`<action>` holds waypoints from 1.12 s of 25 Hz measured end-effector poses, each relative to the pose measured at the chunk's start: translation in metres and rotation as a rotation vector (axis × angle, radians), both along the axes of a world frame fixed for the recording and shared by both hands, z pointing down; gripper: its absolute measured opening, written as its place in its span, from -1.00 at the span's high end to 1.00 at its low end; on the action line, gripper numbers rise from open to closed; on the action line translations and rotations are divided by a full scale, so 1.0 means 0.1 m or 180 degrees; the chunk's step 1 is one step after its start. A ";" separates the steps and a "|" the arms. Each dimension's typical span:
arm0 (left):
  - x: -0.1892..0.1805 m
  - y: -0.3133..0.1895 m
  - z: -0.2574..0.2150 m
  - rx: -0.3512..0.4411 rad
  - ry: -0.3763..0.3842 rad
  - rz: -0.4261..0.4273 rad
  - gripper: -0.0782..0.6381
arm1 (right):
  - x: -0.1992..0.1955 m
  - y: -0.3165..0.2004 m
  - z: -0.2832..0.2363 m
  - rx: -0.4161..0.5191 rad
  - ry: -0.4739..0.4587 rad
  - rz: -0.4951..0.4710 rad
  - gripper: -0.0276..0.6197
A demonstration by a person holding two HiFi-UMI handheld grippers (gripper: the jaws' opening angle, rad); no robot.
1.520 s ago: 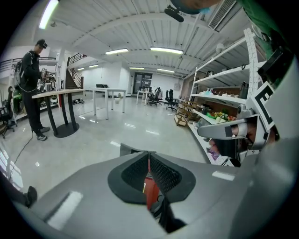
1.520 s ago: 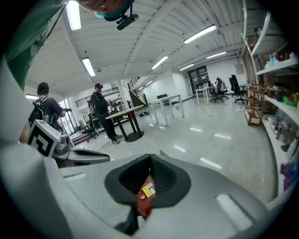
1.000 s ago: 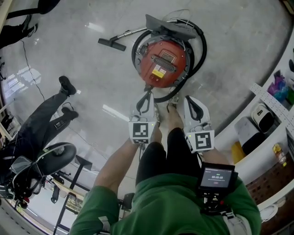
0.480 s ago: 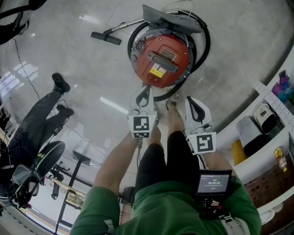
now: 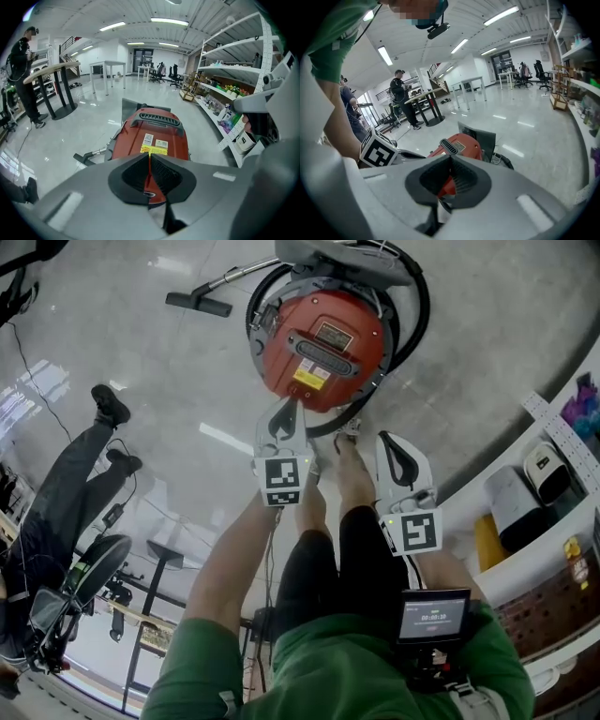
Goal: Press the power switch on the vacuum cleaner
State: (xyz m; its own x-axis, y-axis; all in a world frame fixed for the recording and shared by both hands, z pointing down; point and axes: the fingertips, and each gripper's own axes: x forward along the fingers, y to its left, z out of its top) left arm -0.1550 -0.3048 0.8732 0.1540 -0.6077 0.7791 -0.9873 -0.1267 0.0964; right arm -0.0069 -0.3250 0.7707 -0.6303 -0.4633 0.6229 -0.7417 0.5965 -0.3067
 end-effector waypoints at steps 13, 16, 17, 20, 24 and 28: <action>-0.07 0.00 0.21 -0.0155 -0.0066 -0.0013 0.76 | 0.10 0.00 0.09 -0.0075 0.0015 0.0053 0.91; -0.07 0.00 0.21 -0.0148 -0.0068 -0.0008 0.76 | 0.10 -0.03 0.08 -0.0052 0.0000 0.0045 0.91; -0.08 -0.01 0.21 -0.0145 -0.0070 -0.0002 0.76 | 0.10 -0.03 0.09 -0.0052 -0.0002 0.0051 0.91; -0.08 -0.01 0.23 -0.0158 -0.0067 0.0017 0.76 | 0.12 -0.04 0.11 -0.0066 0.0007 0.0073 0.91; -0.09 -0.01 0.23 -0.0157 -0.0065 0.0044 0.76 | 0.12 -0.03 0.12 -0.0078 0.0022 0.0073 0.91; -0.08 -0.01 0.24 -0.0165 -0.0059 0.0074 0.76 | 0.11 -0.03 0.13 -0.0086 0.0025 0.0078 0.91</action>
